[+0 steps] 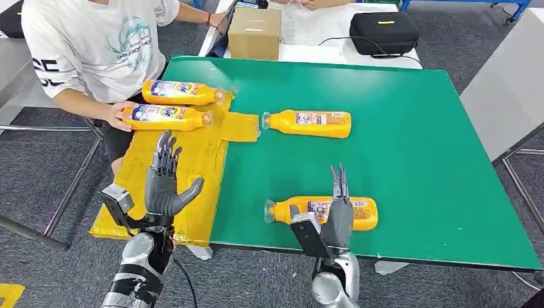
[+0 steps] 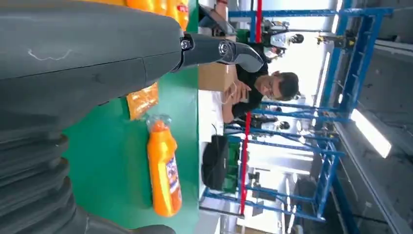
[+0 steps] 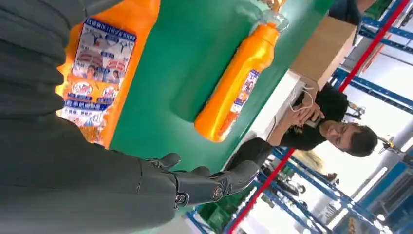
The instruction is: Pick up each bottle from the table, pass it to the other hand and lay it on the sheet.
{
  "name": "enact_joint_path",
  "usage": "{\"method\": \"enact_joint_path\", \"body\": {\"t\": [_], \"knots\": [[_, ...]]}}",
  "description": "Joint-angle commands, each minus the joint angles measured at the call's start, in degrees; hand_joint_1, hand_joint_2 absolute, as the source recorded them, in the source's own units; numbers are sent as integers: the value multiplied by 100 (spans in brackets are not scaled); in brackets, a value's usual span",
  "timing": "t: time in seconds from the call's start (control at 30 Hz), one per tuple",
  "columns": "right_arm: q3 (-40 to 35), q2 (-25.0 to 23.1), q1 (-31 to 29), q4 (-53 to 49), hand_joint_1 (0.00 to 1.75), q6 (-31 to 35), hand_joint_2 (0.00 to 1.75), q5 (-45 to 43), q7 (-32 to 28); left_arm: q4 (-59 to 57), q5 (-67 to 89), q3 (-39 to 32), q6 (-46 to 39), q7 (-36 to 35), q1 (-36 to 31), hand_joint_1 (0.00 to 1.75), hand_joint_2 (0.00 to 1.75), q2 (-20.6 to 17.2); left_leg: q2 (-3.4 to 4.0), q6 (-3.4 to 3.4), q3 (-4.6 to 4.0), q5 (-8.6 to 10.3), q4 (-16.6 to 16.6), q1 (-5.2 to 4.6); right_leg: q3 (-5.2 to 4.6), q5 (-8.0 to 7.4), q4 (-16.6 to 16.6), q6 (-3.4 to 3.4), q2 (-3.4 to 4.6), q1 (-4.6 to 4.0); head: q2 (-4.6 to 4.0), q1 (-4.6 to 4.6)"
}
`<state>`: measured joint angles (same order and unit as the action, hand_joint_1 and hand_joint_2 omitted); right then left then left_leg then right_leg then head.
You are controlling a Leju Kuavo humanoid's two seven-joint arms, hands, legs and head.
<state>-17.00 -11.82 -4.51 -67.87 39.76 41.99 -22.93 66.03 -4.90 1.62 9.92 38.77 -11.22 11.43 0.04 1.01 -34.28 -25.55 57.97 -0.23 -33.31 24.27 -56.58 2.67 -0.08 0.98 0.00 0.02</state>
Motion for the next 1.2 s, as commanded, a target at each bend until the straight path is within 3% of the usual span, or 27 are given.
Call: {"method": "enact_joint_path", "body": {"t": [0.03,0.23,0.37,0.8,1.2], "knots": [[1049,-61,267,-282,0,24,175,959,304,-370,-78,-63,-66,-116,-164,0,175,-38,-14,-6,12,-1,-4,3,17,5,4,-10,-14,-4,0,-2],[575,591,48,514,0,-299,175,1243,1246,-435,-141,-95,148,-134,-200,0,175,-35,-8,-5,20,-1,-9,6,26,1,13,-8,-7,-6,0,-2],[355,786,109,674,0,-516,175,1569,1556,-453,-187,-153,280,-154,-225,0,175,-38,-7,-5,16,-1,-7,7,23,0,12,-8,-7,-7,0,0],[133,947,163,530,0,-781,175,1686,1694,-617,-188,-261,387,-113,-300,0,175,-38,-4,-7,18,-3,-5,6,22,2,9,-11,-3,-8,0,-2],[-525,1564,-8,435,0,-1624,175,2539,2077,-671,-227,-453,711,-74,-331,0,175,-49,0,-5,12,-2,-4,3,14,1,6,-7,0,-4,0,-2]]}}
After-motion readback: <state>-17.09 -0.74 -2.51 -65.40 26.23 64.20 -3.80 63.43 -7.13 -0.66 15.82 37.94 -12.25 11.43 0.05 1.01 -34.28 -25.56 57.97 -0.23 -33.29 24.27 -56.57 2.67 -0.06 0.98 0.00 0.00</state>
